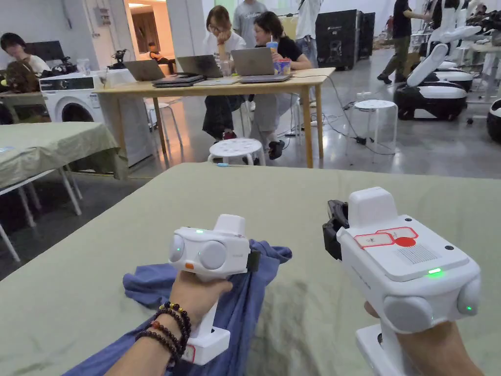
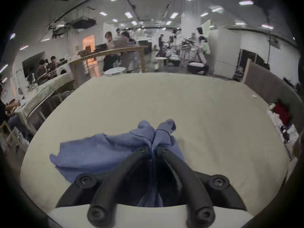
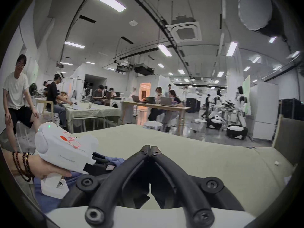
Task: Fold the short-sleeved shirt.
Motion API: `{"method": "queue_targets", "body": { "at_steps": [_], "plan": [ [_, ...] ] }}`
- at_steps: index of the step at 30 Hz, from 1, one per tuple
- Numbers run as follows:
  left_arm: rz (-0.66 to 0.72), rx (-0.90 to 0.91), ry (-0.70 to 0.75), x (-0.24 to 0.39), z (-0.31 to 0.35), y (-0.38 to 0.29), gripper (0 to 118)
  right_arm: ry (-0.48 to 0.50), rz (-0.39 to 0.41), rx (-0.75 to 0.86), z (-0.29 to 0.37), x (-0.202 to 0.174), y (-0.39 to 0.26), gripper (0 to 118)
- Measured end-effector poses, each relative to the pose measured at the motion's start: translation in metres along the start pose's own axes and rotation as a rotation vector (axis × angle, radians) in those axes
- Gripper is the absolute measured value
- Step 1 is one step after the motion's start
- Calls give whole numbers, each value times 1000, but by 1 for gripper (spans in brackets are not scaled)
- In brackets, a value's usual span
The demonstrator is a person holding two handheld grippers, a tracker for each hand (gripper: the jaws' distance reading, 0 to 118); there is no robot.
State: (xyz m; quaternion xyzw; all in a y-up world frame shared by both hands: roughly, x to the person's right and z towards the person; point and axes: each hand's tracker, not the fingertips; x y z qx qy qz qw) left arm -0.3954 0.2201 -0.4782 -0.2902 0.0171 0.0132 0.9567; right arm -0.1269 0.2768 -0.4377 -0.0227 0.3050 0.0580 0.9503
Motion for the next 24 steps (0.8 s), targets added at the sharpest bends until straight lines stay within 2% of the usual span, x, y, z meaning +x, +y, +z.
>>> {"method": "queue_targets", "body": {
  "at_steps": [4,10,13,18,24],
  "plan": [
    [-39,46,-137,84,-12,38,6,-127,-1,8,59,69,8,0],
    [-151,121,-419,263,-21,91,6,-328,34,12,159,159,11,0],
    [-187,94,-600,367,-25,96,6,-437,32,10,210,197,10,0],
    [-301,6,-765,505,-33,38,6,-567,61,-8,258,243,1,0],
    [-438,-224,-712,582,-85,-68,6,-671,26,-69,291,287,-26,0]
  ]
}}
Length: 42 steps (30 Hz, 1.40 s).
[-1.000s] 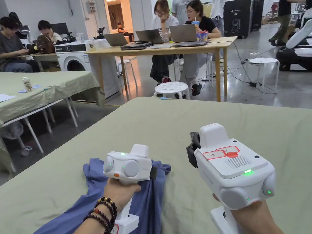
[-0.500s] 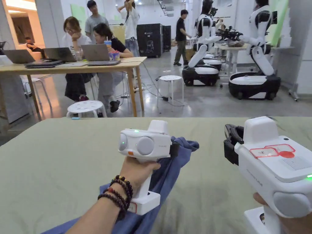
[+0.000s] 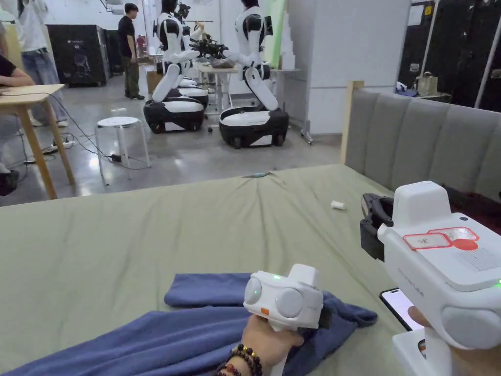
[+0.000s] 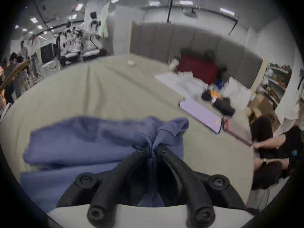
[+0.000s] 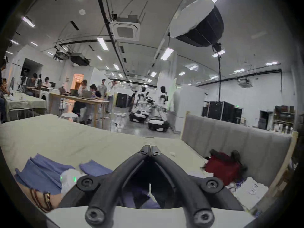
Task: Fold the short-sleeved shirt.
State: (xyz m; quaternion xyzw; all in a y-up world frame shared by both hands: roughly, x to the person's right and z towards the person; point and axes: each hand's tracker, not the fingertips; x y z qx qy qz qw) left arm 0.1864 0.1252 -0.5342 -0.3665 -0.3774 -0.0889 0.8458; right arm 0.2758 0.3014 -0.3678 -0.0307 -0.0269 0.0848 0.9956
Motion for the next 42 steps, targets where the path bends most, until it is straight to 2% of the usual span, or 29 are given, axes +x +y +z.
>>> {"method": "queue_targets", "body": {
  "at_steps": [2,4,5,6,7,8,11,13,14,17,18,19,20,21,22,24,30,34,38,39,40,41,42],
  "plan": [
    [24,2,26,6,-11,-13,8,-14,-1,-24,-8,10,-11,0],
    [21,38,43,-3,-8,-16,19,-23,-6,-39,-11,14,-19,0],
    [18,39,46,-2,-6,-13,35,-21,-8,-49,-18,13,-22,0],
    [14,35,43,-2,-3,-9,73,-20,-11,-56,-21,12,-25,0],
    [6,31,47,-7,2,-4,100,-20,-14,-60,-23,10,-26,0],
    [-3,35,63,-7,7,-1,118,-15,-18,-65,-23,8,-27,0],
    [47,192,18,-20,41,8,117,-3,-28,-69,-25,1,-25,0],
    [94,190,-54,-33,66,13,117,8,-31,-68,-24,-8,-20,0],
    [116,195,-47,-40,80,14,117,13,-35,-65,-22,-13,-17,0],
    [127,287,98,-67,129,12,116,45,-63,-51,-21,-29,-9,0],
    [134,320,121,-81,150,6,111,60,-66,-50,-21,-36,-6,0],
    [146,339,141,-94,167,4,100,74,-64,-47,-20,-44,-4,0],
    [164,353,189,-108,188,-4,76,91,-60,-46,-19,-53,-2,0],
    [180,352,247,-125,209,-15,30,113,-56,-46,-20,-64,1,0],
    [186,349,307,-137,224,-25,0,127,-59,-45,-20,-70,1,0],
    [194,334,409,-164,262,-51,0,163,-68,-42,-18,-86,1,0],
    [286,279,574,-232,335,-115,0,244,-76,-68,-22,-125,-7,0],
    [322,254,594,-266,345,-126,0,259,-64,-73,-34,-139,-10,0],
    [306,157,717,-289,324,-134,2,250,-31,-92,-49,-151,-10,0],
    [315,133,716,-294,317,-137,31,249,-28,-97,-53,-153,-12,0],
    [341,95,729,-302,308,-141,67,249,-25,-106,-59,-155,-14,0],
    [367,60,735,-311,299,-145,94,245,-26,-117,-64,-156,-17,0],
    [389,35,729,-318,290,-150,94,246,-25,-124,-69,-157,-19,0]
  ]
}}
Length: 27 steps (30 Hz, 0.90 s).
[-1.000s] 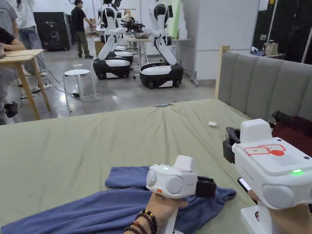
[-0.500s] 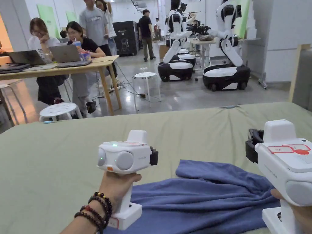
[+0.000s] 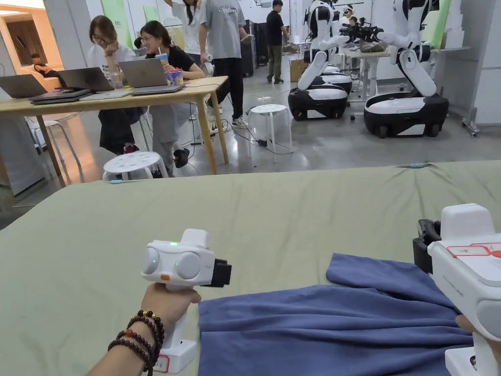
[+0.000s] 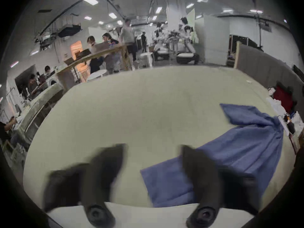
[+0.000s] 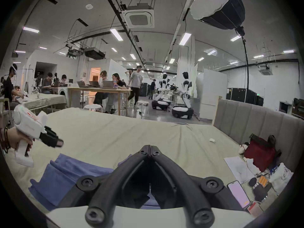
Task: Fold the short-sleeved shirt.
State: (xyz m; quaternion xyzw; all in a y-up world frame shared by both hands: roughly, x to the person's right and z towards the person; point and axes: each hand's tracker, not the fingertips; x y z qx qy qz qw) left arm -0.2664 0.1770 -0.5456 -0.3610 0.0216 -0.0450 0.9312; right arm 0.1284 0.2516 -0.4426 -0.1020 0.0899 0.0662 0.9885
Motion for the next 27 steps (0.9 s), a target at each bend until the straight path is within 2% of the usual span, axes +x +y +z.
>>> {"method": "queue_targets", "body": {
  "at_steps": [2,7,11,14,16,17,20,27],
  "plan": [
    [27,-61,-25,-3,-20,-9,110,-3,8,-16,-14,-2,-3,0],
    [68,-103,-32,-2,-50,-20,106,-5,16,-52,-33,-6,-9,0],
    [-25,-189,-63,12,-63,-34,100,2,21,-66,-41,-8,-14,0],
    [3,-135,-37,18,-59,-43,94,7,27,-70,-41,-8,-16,0],
    [36,-134,-56,18,-53,-41,79,6,28,-73,-41,-9,-19,0],
    [34,-127,-61,17,-46,-42,67,6,28,-76,-41,-8,-20,0],
    [24,-95,-90,20,-36,-42,1,1,23,-89,-35,-11,-18,0],
    [20,-89,-84,20,-31,-38,1,12,-11,-99,-37,0,-13,0]
  ]
}}
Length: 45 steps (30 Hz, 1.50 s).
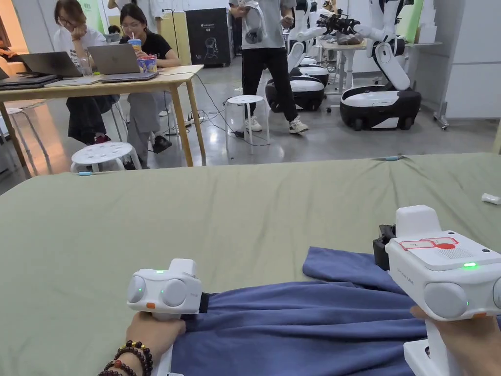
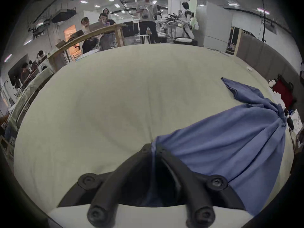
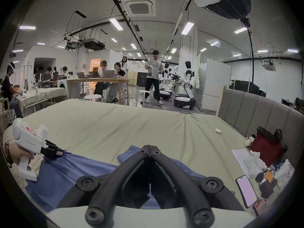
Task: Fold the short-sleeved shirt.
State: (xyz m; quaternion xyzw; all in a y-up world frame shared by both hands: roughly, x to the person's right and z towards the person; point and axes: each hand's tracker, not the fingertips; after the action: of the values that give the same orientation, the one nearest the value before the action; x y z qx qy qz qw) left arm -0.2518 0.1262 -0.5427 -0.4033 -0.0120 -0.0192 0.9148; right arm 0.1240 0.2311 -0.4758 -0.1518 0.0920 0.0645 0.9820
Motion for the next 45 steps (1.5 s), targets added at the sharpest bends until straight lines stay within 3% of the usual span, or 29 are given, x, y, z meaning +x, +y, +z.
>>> {"method": "queue_targets", "body": {
  "at_steps": [5,7,8,10,11,12,13,19,24,29,30,32,34,35,36,40,45],
  "plan": [
    [13,25,-28,-3,10,5,1,-23,-12,-50,15,46,0,0],
    [22,32,-32,-1,12,5,1,-41,-7,-106,22,71,-7,7],
    [24,37,-31,0,13,4,1,-35,-21,-131,28,84,-11,18],
    [28,46,-31,2,14,4,1,-35,-86,-189,36,113,-23,74],
    [32,53,-31,3,15,4,1,-58,-106,-212,38,127,-30,97],
    [35,60,-33,4,15,4,1,-85,-119,-222,40,139,-38,112],
    [41,69,-39,5,15,5,1,-115,-121,-232,43,150,-45,113],
    [16,62,-51,23,20,1,1,-184,-99,-410,34,189,-89,107],
    [15,51,-53,31,22,-4,1,-120,-193,-545,11,191,-128,102],
    [16,51,-43,30,25,-4,1,-106,-106,-609,-34,174,-153,95],
    [18,50,-41,28,26,-2,1,-133,-88,-598,-35,171,-151,83],
    [22,55,-42,26,29,-3,1,-98,-103,-567,-28,168,-135,53],
    [23,55,-44,22,28,-2,1,-83,-79,-547,-21,160,-128,48],
    [23,56,-41,21,29,-2,1,-101,-22,-539,-19,154,-126,37],
    [25,57,-38,20,30,-2,1,-94,-2,-539,-13,149,-122,12],
    [54,79,-43,14,37,-2,1,-94,-37,-512,-10,148,-111,8],
    [65,143,-78,6,55,7,1,-51,-106,-315,10,145,-77,8]
  ]
}}
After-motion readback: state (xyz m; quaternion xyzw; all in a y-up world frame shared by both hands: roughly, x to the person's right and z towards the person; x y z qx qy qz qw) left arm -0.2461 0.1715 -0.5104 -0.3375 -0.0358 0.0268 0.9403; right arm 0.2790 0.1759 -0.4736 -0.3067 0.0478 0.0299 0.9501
